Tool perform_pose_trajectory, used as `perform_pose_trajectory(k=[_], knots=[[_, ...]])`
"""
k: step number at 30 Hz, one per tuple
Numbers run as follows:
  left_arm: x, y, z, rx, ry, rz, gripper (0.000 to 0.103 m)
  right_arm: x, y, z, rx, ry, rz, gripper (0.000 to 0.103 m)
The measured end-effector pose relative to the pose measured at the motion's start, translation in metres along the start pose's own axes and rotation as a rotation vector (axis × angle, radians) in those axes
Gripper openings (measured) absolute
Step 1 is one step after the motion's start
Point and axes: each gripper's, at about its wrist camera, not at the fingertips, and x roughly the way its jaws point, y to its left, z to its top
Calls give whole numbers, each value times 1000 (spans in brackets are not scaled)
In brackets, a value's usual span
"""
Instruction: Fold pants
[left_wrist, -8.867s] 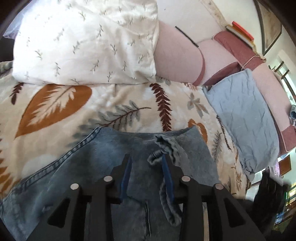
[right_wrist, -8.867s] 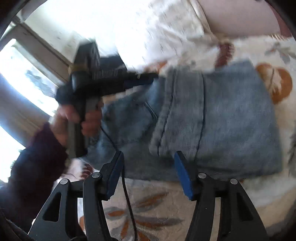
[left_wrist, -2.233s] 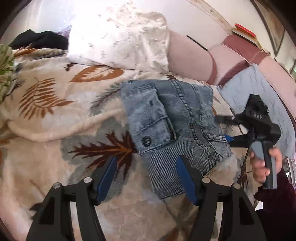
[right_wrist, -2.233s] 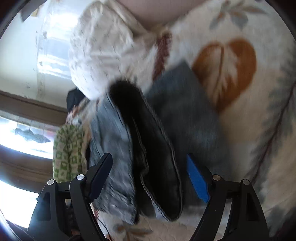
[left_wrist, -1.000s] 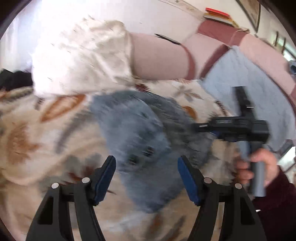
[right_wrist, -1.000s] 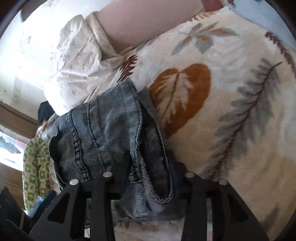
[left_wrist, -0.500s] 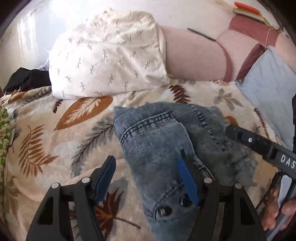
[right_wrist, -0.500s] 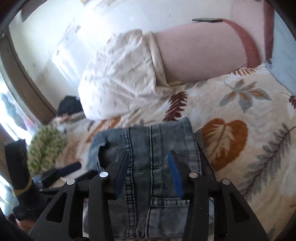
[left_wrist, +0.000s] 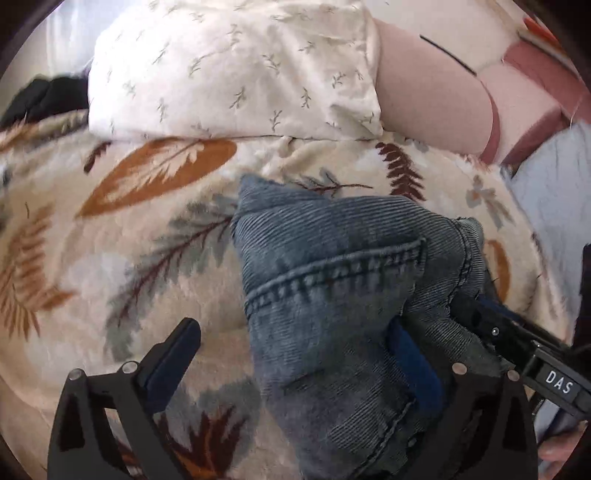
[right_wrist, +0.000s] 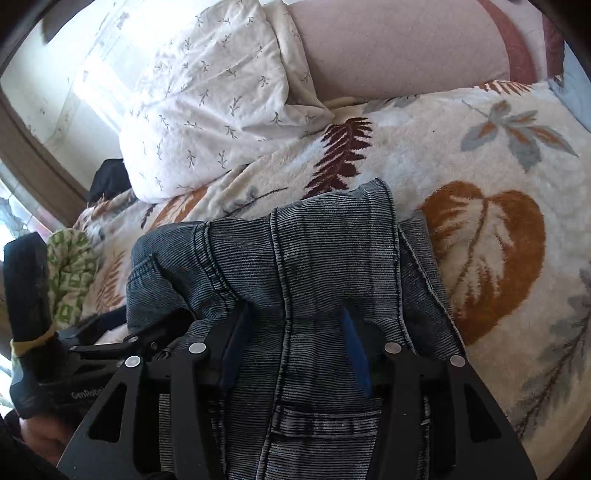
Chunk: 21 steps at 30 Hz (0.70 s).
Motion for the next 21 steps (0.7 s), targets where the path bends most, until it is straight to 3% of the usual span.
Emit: perform_pose_trajectory(k=[5,8,10,12,15,21], knots=[[-51,-1,-23,48,-95,-11,96,-34,3,-2,43,-20,23,51],[-70,-12,-45,115,-116,-33,96,-56,14,-16,-11,-20,25,54],[-69,-24,-59,183,-96,8,96,-56,24,-26,-64,5,15,59],[-62,-32,-70,236,-84,71,97,-48,33,-37,-107,38,-47,61],[-47,-29,-79,220,-56,97,98,-36,36,-54,-142,74,-94,70],[-32,-23,-85,212,-53,128,103,-26,35,-66,-193,50,-137,74]])
